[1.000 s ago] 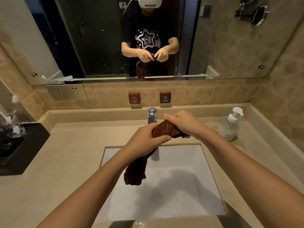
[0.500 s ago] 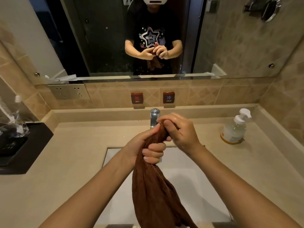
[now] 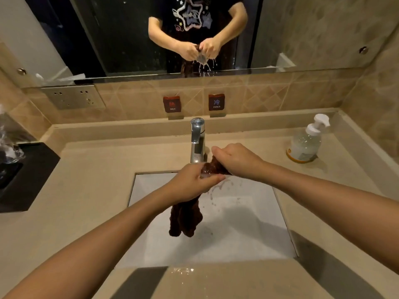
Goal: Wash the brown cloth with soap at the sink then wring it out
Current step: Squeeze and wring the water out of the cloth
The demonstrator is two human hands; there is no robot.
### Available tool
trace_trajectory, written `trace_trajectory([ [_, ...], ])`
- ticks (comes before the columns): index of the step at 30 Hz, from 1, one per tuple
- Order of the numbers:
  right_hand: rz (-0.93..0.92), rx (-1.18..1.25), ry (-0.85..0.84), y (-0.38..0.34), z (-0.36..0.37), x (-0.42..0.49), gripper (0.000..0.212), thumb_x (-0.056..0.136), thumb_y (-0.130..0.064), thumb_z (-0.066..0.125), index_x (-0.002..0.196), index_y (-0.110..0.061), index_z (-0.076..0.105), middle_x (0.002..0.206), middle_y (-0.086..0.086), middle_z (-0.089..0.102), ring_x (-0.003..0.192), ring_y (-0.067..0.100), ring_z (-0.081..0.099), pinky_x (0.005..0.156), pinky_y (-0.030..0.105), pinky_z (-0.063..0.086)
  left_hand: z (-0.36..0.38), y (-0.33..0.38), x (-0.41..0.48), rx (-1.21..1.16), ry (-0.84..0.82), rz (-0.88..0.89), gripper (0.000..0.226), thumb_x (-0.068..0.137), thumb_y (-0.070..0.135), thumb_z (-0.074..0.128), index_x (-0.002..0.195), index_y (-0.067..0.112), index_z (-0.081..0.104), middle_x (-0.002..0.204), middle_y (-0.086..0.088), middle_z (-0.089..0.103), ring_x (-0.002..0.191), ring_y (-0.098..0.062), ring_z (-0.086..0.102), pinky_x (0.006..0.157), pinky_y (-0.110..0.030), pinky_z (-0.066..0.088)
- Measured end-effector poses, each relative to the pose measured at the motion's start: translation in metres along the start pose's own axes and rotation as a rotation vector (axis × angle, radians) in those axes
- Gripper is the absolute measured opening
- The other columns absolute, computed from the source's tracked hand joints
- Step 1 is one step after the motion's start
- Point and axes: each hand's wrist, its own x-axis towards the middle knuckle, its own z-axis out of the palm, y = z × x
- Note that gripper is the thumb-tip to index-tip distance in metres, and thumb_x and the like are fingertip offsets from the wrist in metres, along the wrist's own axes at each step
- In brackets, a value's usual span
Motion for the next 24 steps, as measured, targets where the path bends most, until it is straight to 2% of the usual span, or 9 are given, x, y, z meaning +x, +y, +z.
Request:
trace_trajectory([
  [2, 0.077, 0.026, -0.035, -0.001, -0.001, 0.001, 0.047, 0.096, -0.035, 0.03, 0.059, -0.013, 0.048, 0.061, 0.005, 0.049, 0.057, 0.018, 0.046, 0.059, 0.03, 0.038, 0.005, -0.005, 0.005, 0.062, 0.053, 0.041, 0.024, 0.09, 0.026, 0.062, 0.071, 0.016, 0.051, 0.06, 0.002, 0.051, 0.051, -0.002, 0.046, 0.054, -0.015, 0.038],
  [6, 0.217, 0.204, -0.131, -0.001, 0.001, 0.002, 0.045, 0.094, -0.033, 0.031, 0.061, -0.008, 0.048, 0.052, 0.006, 0.045, 0.042, 0.016, 0.036, 0.042, 0.022, 0.029, 0.01, -0.011, 0.01, 0.08, 0.116, 0.092, 0.02, 0.089, 0.023, 0.062, 0.072, 0.026, 0.053, 0.062, 0.005, 0.052, 0.054, -0.001, 0.05, 0.052, -0.011, 0.037],
  [10, 0.315, 0.306, -0.204, 0.002, 0.006, 0.004, 0.044, 0.094, -0.036, 0.029, 0.065, -0.008, 0.046, 0.051, 0.005, 0.039, 0.044, 0.015, 0.031, 0.045, 0.022, 0.027, 0.013, -0.016, 0.011, 0.12, 0.171, 0.107, 0.01, 0.09, 0.026, 0.062, 0.086, 0.017, 0.059, 0.065, 0.001, 0.058, 0.06, -0.009, 0.054, 0.053, -0.014, 0.039],
  [13, 0.346, 0.387, -0.161, -0.002, 0.0, 0.008, 0.042, 0.092, -0.037, 0.033, 0.064, -0.009, 0.046, 0.053, 0.006, 0.039, 0.047, 0.016, 0.032, 0.047, 0.024, 0.03, 0.015, -0.012, 0.017, 0.063, 0.246, 0.085, 0.018, 0.09, 0.028, 0.061, 0.094, 0.01, 0.062, 0.074, -0.013, 0.065, 0.068, -0.023, 0.06, 0.058, -0.019, 0.043],
  [15, 0.296, 0.463, -0.136, -0.003, -0.007, 0.008, 0.043, 0.094, -0.045, 0.034, 0.074, -0.012, 0.053, 0.062, 0.006, 0.047, 0.052, 0.016, 0.041, 0.049, 0.027, 0.037, 0.015, -0.006, 0.019, -0.07, 0.275, 0.036, 0.02, 0.09, 0.03, 0.06, 0.082, 0.012, 0.06, 0.07, -0.014, 0.062, 0.065, -0.022, 0.058, 0.062, -0.026, 0.044],
  [17, 0.224, 0.607, -0.108, 0.003, -0.009, 0.004, 0.042, 0.095, -0.051, 0.034, 0.101, -0.016, 0.056, 0.084, 0.006, 0.059, 0.067, 0.016, 0.057, 0.06, 0.026, 0.049, 0.013, -0.004, 0.017, -0.27, 0.256, -0.035, 0.024, 0.091, 0.033, 0.06, 0.077, 0.014, 0.059, 0.064, -0.006, 0.059, 0.06, -0.018, 0.056, 0.065, -0.034, 0.045],
  [20, 0.216, 0.735, 0.039, 0.02, 0.011, -0.013, 0.065, 0.086, -0.062, 0.037, 0.137, -0.022, 0.035, 0.131, 0.003, 0.051, 0.104, 0.019, 0.062, 0.092, 0.037, 0.052, 0.006, -0.004, 0.018, -0.74, 0.216, -0.128, 0.026, 0.091, 0.035, 0.059, 0.086, 0.009, 0.059, 0.06, -0.002, 0.056, 0.056, -0.017, 0.053, 0.063, -0.033, 0.045],
  [22, 0.172, 0.725, 0.042, 0.023, 0.037, -0.034, 0.072, 0.079, -0.064, 0.047, 0.139, -0.027, 0.032, 0.133, -0.004, 0.051, 0.11, 0.012, 0.058, 0.094, 0.031, 0.049, 0.0, 0.001, 0.021, -1.046, 0.209, -0.143, 0.025, 0.087, 0.033, 0.061, 0.082, 0.01, 0.056, 0.063, -0.004, 0.053, 0.057, -0.017, 0.052, 0.064, -0.031, 0.045],
  [24, 0.112, 0.685, -0.024, 0.017, 0.058, -0.05, 0.059, 0.081, -0.045, 0.064, 0.133, -0.032, 0.039, 0.12, -0.012, 0.058, 0.102, 0.003, 0.059, 0.087, 0.023, 0.051, -0.003, 0.013, 0.025, -1.281, 0.208, -0.132, 0.023, 0.08, 0.032, 0.063, 0.079, 0.01, 0.054, 0.067, -0.005, 0.054, 0.061, -0.017, 0.055, 0.069, -0.031, 0.048],
])
